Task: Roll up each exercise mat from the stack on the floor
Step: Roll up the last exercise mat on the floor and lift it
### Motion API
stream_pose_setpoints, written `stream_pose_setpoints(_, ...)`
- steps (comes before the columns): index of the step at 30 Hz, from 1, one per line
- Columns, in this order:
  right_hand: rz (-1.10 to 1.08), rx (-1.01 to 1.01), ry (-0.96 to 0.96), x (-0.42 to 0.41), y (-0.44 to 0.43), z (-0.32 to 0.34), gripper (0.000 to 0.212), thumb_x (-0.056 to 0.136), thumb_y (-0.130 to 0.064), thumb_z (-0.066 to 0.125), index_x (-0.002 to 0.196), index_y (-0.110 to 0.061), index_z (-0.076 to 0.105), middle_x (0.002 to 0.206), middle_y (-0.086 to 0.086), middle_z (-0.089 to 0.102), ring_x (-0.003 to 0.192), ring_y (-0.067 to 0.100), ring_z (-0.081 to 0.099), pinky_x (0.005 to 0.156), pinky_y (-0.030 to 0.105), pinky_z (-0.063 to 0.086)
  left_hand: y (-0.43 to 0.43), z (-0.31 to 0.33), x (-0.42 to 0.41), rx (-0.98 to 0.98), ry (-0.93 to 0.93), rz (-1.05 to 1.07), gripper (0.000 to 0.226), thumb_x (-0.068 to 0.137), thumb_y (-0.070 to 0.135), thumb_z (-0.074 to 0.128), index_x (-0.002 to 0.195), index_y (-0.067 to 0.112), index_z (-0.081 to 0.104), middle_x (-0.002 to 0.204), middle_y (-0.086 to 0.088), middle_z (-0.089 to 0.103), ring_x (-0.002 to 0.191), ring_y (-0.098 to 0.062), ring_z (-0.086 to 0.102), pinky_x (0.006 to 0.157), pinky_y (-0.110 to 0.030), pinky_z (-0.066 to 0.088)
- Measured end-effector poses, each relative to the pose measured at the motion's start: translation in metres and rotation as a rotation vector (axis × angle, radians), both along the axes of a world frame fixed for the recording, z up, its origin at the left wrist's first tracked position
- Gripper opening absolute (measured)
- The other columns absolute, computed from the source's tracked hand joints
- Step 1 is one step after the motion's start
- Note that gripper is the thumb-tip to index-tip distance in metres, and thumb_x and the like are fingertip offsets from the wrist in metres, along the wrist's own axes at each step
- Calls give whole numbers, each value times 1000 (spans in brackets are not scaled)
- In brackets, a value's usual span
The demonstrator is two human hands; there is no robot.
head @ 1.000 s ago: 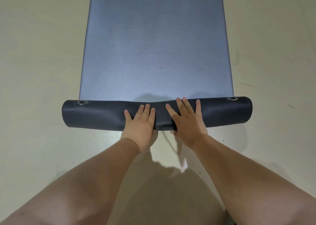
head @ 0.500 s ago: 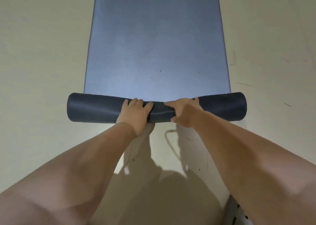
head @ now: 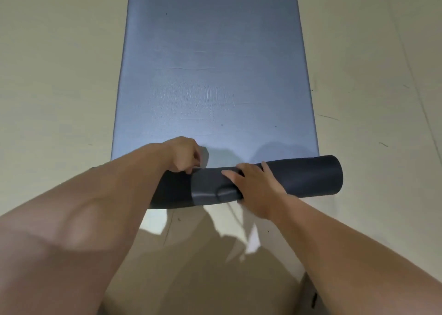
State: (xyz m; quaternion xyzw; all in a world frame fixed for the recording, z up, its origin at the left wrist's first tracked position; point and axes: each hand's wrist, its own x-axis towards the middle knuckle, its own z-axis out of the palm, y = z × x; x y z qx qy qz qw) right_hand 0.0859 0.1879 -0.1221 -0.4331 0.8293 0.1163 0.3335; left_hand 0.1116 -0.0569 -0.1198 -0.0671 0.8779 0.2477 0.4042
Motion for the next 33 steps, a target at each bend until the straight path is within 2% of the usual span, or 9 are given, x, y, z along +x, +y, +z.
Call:
stream_pose_setpoints(5,-33,-13,-133,-26,-10,1,48,102,-32,58,147,-34,42,127,-1,65,117,27,63,100,41,46,26,5,-7,-83,112,-31,35,104,42,43,88,20,65,86,2,63,85,-20,58,76,-35,44)
stream_pose_setpoints(8,-158,-14,-307,-53,-22,15,60,96,-26,70,152,-36,49,142,-3,61,129,24,56,108,38,43,44,10,8,-331,480,29,32,102,44,40,94,21,61,91,-2,62,86,-27,56,73,-36,36)
stream_pose_setpoints(12,-281,-7,-455,-79,-37,18,40,88,-20,78,126,-30,69,117,-4,66,109,24,62,98,40,49,80,0,63,-380,809,-84,53,94,37,39,132,6,60,134,-17,59,119,-39,54,99,-56,38)
stream_pose_setpoints(15,-305,11,-499,-94,-45,16,48,88,-23,80,133,-33,68,121,-7,68,109,19,63,102,40,51,96,-11,99,-427,571,-156,78,97,45,35,159,1,19,167,-19,14,153,-41,12,114,-74,9)
stream_pose_setpoints(19,-304,11,-496,-103,-48,8,46,88,-27,81,131,-30,67,120,-6,67,106,17,62,93,34,50,88,-20,99,-512,342,-200,108,96,51,47,147,7,-38,157,-17,-42,146,-39,-33,109,-77,-10)
stream_pose_setpoints(25,-359,-173,-211,-99,-35,5,51,97,-37,70,145,-27,55,140,1,60,120,24,55,102,39,45,69,-24,64,-533,346,-203,122,88,61,55,150,5,-33,161,-16,-34,150,-38,-27,112,-77,-6)
stream_pose_setpoints(28,-293,-328,191,-63,-24,1,59,102,-46,56,155,-24,43,150,8,53,140,31,45,120,51,28,49,-22,36,-457,310,-207,136,76,80,58,153,10,-29,165,-10,-29,152,-33,-24,115,-74,-5)
stream_pose_setpoints(30,-244,-332,384,-30,-18,-2,72,99,-57,48,161,-23,30,165,13,29,155,36,22,123,64,9,35,-19,18,-389,282,-212,147,62,90,59,157,13,-22,167,-5,-23,153,-30,-22,116,-71,-7)
stream_pose_setpoints(33,-182,-170,320,6,-10,-15,91,99,-67,36,165,-26,-11,171,16,-20,157,42,-16,120,73,-4,27,-19,6,-375,278,-245,155,53,94,60,158,13,-20,168,-5,-21,153,-29,-23,117,-71,-7)
